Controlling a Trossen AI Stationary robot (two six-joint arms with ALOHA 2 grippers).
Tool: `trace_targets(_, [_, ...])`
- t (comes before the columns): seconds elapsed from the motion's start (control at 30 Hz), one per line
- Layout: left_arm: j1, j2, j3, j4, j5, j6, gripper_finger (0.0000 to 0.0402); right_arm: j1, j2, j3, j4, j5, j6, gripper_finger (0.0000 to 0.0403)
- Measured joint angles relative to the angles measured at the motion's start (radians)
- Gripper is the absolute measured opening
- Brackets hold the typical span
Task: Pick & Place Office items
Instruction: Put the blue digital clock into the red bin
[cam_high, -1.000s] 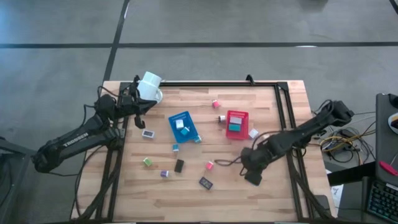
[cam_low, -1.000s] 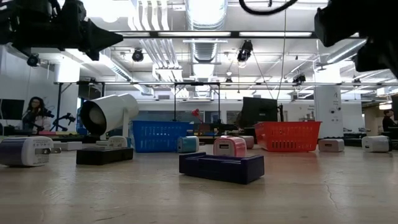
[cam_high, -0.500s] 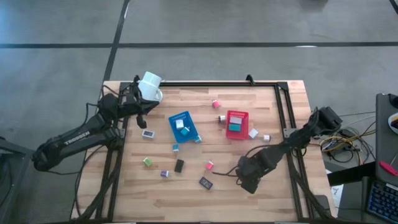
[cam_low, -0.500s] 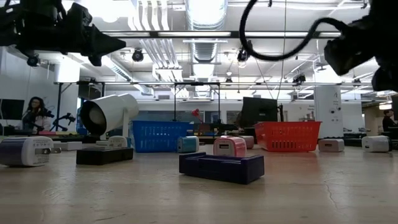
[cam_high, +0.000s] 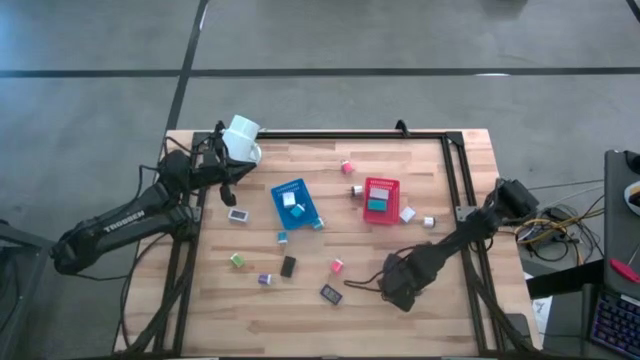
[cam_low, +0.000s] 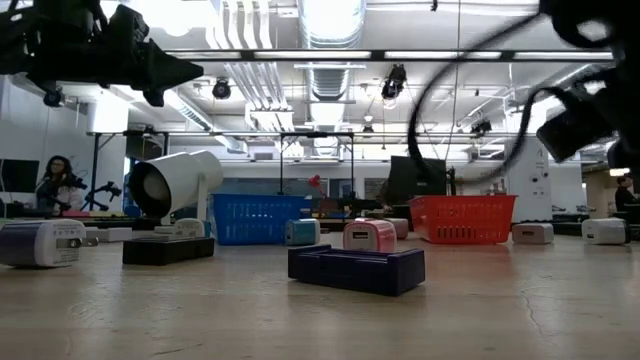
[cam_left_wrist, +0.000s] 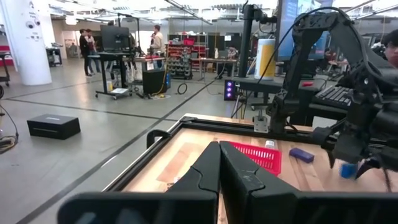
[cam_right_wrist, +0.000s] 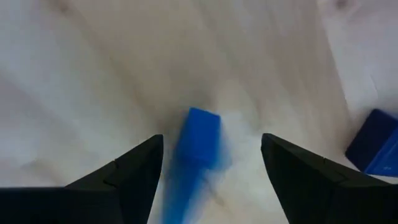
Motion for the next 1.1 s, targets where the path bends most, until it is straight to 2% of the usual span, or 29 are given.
trace_targets(0.37, [0.000,0.002,0.000,-0.001,0.000,-0.007,0.0009,-0.001,0.001,-0.018,0.023,-0.021,-0.007,0.0264])
trace_targets(0.77, [0.000,0.005,0.000,-0.001,0.000,-0.007,0.0009,0.013,-0.070,-0.025,-0.028,-0.037,-0.002,0.0247])
trace_targets(1.1, [-0.001,0.005,0.000,-0.001,0.001,-0.007,0.0009,0.028,-0.071,-0.058,-0.026,-0.037,0.013,0.0200])
